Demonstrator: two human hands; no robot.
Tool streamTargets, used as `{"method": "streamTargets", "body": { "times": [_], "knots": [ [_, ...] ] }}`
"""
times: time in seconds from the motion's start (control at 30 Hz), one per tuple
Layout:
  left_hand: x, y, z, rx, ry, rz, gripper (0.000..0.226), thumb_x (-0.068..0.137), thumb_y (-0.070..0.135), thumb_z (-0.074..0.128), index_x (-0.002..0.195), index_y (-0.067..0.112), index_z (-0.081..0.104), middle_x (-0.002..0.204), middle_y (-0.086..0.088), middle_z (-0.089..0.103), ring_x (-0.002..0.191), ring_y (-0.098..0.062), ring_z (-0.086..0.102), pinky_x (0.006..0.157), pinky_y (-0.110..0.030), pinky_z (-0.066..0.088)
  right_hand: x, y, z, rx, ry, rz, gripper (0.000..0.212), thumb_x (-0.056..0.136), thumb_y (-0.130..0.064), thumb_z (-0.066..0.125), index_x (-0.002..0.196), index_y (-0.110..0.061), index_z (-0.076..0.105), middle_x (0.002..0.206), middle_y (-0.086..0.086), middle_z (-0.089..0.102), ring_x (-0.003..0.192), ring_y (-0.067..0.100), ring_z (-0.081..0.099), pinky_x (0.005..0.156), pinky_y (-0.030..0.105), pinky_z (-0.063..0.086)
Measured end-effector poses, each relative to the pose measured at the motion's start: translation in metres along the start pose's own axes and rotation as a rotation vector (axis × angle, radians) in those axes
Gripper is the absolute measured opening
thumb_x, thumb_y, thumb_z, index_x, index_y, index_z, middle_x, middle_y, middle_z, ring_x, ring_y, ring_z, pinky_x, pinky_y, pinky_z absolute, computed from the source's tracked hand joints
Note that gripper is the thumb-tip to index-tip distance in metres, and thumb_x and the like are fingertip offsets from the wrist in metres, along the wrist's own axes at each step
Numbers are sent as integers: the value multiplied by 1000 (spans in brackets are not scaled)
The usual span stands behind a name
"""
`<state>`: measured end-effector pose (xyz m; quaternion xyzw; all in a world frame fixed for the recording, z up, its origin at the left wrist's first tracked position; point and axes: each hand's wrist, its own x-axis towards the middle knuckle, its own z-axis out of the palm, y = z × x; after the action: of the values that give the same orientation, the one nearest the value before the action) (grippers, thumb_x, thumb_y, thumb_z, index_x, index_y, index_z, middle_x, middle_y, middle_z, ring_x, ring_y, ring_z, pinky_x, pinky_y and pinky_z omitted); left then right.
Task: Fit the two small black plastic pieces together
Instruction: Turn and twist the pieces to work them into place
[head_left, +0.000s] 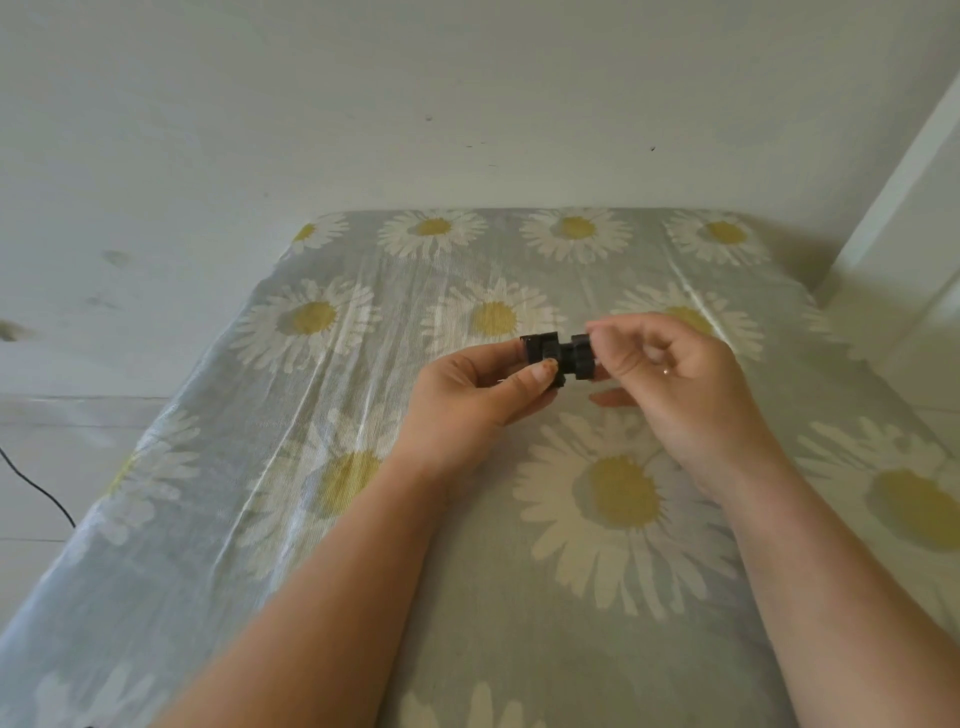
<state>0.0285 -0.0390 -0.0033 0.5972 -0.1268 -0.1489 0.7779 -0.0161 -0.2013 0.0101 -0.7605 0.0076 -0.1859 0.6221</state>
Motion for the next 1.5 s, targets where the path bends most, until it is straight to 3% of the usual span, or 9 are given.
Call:
{"method": "streamTargets", "body": {
  "times": [0.2,0.37,0.6,0.77,0.93,1.1,1.23,1.37,1.5],
  "knots": [
    [0,0,-1,24,-6,7,24,76,10,69,99,16,72,96,-8,75,93,-22,70,84,-28,54,0,5,2,-4,-42,-11,9,80,-23,73,87,-27,70,80,-9,75,68,10,72,61,16,53],
    [-2,0,2,101,-12,41,25,79,6,68,102,17,71,100,-8,75,95,-23,70,88,-31,53,1,5,1,0,-10,37,28,72,-48,68,78,-21,71,68,-2,75,58,17,71,54,22,55],
    [-3,2,3,133,-45,80,27,79,5,67,105,14,70,100,-7,74,94,-20,70,84,-28,54,1,4,-1,3,7,93,48,70,-61,64,69,-13,68,53,0,68,45,11,61,43,20,47],
    [-6,4,3,172,-86,126,26,76,10,71,99,24,72,96,3,76,92,-16,70,86,-29,54,3,4,-2,4,-25,152,53,74,-60,61,66,-8,65,45,-1,58,40,12,50,41,20,39],
    [-6,3,4,212,-97,154,28,70,18,72,95,30,72,93,7,76,91,-14,71,88,-33,53,2,4,-4,7,-71,177,49,79,-59,53,51,-19,58,39,-2,49,35,11,39,37,19,33],
    [-4,0,2,177,-77,116,29,72,18,73,101,22,71,97,-1,76,93,-18,70,88,-33,53,1,3,-2,-82,-58,98,59,82,-69,44,65,-16,62,50,-1,61,42,7,50,42,15,40],
    [1,-1,0,53,3,29,23,76,9,70,97,18,72,95,-10,75,91,-21,70,86,-30,54,1,5,3,-127,-20,-31,37,78,-64,52,91,-31,66,82,-8,69,68,9,64,54,21,53],
    [2,-1,-1,43,0,12,23,78,7,68,99,16,72,95,-9,75,91,-20,71,84,-27,55,1,7,4,-139,-28,-66,21,72,-53,59,84,-37,65,74,-22,67,64,6,62,53,20,52],
    [1,-1,0,85,-2,20,26,79,6,67,104,14,69,99,-11,74,93,-23,70,86,-29,54,1,6,2,-149,-11,-62,24,73,-56,58,79,-34,65,71,-22,69,63,-1,62,52,12,47]
  ]
}}
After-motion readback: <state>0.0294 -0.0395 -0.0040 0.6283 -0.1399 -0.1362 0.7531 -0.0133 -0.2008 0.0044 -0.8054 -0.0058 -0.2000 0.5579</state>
